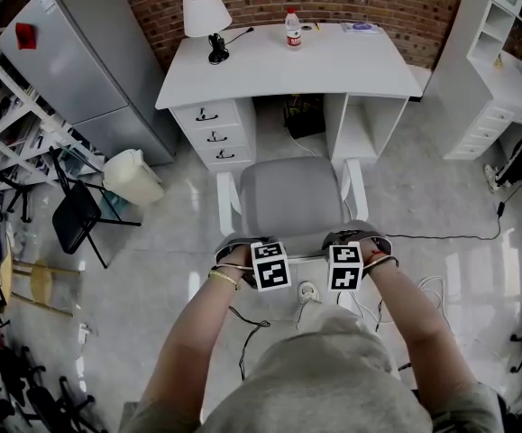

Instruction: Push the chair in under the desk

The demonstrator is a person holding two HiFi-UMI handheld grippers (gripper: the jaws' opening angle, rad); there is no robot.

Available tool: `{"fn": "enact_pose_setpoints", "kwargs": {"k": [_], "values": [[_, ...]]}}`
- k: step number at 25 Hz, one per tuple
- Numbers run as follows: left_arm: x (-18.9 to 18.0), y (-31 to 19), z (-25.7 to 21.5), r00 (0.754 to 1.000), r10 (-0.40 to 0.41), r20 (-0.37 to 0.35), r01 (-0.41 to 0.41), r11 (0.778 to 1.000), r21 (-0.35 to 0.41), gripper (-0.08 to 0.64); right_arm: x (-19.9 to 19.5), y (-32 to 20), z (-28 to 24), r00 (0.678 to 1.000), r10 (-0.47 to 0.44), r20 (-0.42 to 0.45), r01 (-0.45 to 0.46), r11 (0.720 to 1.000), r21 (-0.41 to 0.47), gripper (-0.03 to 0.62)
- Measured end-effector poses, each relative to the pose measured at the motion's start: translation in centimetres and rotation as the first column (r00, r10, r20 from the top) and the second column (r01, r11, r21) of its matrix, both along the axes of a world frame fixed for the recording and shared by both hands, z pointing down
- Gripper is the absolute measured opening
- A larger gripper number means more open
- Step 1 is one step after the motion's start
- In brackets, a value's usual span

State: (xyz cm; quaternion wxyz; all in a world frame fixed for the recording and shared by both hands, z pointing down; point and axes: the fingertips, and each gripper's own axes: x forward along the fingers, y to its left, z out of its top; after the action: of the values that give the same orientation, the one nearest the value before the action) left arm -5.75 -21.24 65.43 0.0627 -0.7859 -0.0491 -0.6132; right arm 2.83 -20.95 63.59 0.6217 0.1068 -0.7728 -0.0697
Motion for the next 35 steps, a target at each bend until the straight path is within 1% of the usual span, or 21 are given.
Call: {"fn": "enact_pose_setpoints", "kwargs": {"k": [10, 35], "values": [[0.6, -2.0, 0.0, 1.0, -0.004, 0.004, 0.004, 1.0, -0.006, 0.061, 0.7, -2.0, 0.0, 1.0, -0.006, -0.001, 0.006, 1.0, 0.0, 0.026], [2.4, -8.4, -0.3, 1.0, 0.001, -0.001, -0.001, 1.0, 0.016, 0.058, 2.6, -8.3, -0.2, 1.0, -0.004, -0.005, 0.004, 1.0, 0.011, 0.026]]}}
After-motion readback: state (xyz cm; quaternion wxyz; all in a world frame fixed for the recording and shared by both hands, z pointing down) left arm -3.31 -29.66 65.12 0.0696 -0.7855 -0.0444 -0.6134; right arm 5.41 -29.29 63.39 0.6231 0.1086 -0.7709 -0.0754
